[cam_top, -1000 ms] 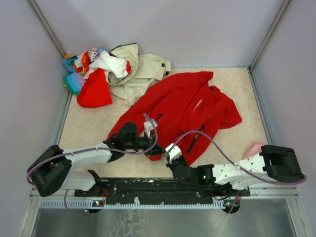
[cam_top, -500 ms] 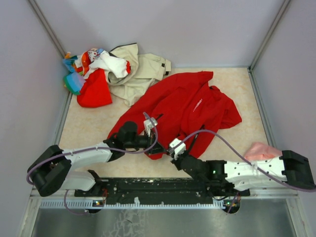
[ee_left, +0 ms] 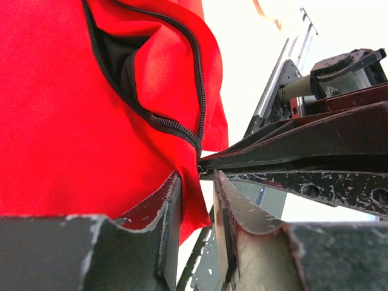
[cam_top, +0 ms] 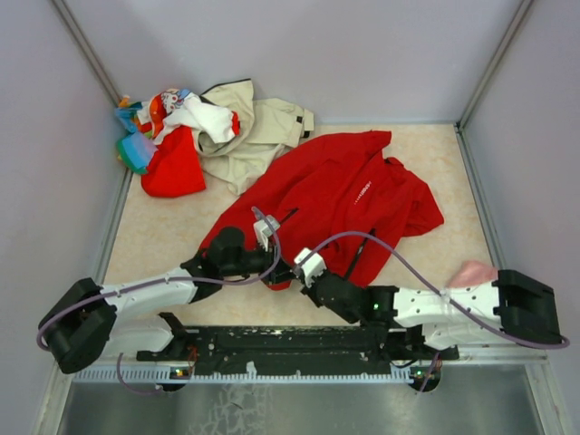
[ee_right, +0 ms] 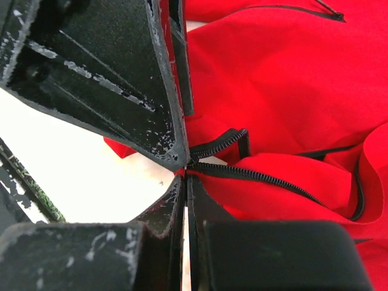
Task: Zip up the jacket
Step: Zip the zipper on the jacket.
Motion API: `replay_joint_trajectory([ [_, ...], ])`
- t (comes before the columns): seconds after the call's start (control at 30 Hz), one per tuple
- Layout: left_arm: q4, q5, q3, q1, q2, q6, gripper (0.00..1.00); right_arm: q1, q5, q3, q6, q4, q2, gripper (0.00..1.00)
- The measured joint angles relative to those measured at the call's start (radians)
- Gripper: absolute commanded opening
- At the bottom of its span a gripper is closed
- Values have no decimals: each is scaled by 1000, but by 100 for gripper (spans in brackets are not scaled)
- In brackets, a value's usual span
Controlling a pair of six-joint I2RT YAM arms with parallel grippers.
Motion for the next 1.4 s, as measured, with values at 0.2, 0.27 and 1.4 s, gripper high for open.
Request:
replay_joint_trajectory([
  [0.2,-13,-113,-84,0,-122,-74,51,-24,-67,33,-5,51,85,0],
  [0.27,-18,-159,-121,0,-169,-106,55,-27,-82,37,-5,68,105,0],
  [1.4,79,-166,-219,7,-200,-220,0,-145,-269,94,52,11,106,0],
])
